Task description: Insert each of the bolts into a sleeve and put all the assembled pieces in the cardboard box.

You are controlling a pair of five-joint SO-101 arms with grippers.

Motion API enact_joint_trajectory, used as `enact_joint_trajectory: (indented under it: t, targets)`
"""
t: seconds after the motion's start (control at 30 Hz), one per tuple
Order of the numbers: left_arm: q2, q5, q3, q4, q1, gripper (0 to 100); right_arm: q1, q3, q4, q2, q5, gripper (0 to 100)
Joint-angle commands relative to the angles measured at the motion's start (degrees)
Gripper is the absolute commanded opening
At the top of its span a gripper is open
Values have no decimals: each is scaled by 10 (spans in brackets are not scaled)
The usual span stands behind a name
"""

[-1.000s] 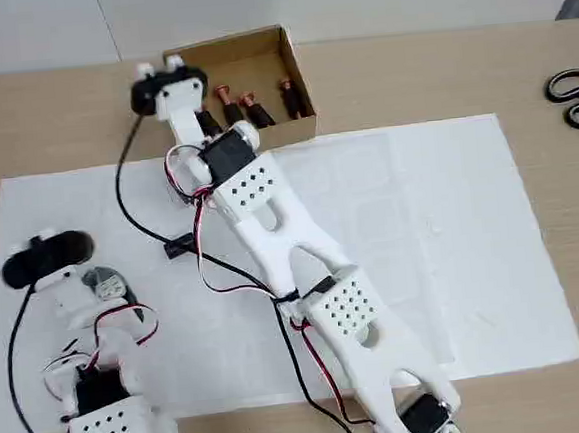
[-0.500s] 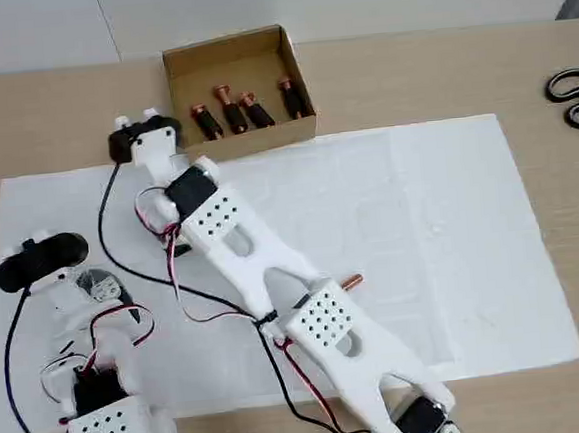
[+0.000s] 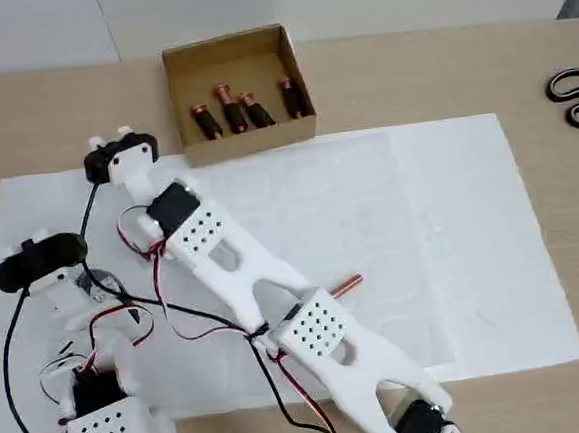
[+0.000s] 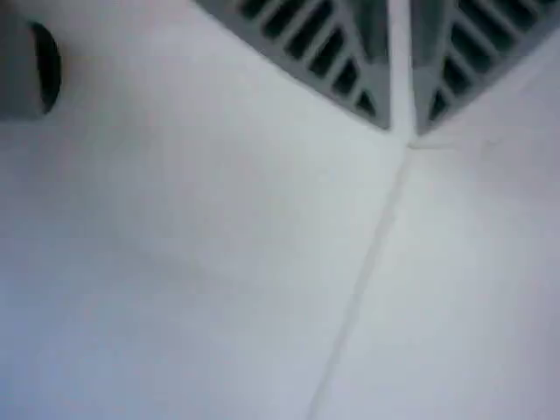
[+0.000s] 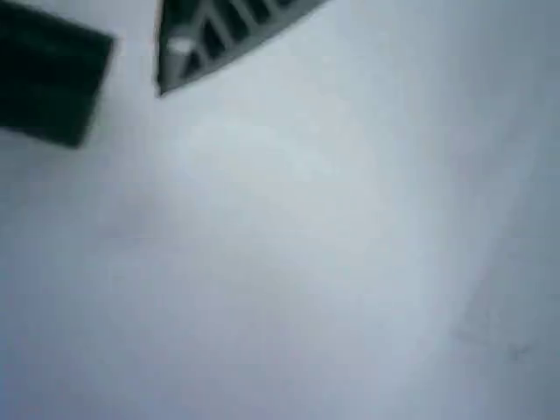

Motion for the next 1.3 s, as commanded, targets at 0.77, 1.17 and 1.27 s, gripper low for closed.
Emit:
enact_joint_trajectory:
  t: [0.77,1.17,1.27]
  targets:
    - [-7,4,-3,-12,-2,7,11,9,4,27,-11,234]
    - [-7,4,-3,-12,-2,7,29,9,2,26,-10,46]
    - [-7,4,-3,-12,-2,7,29,10,-1,27,-9,4]
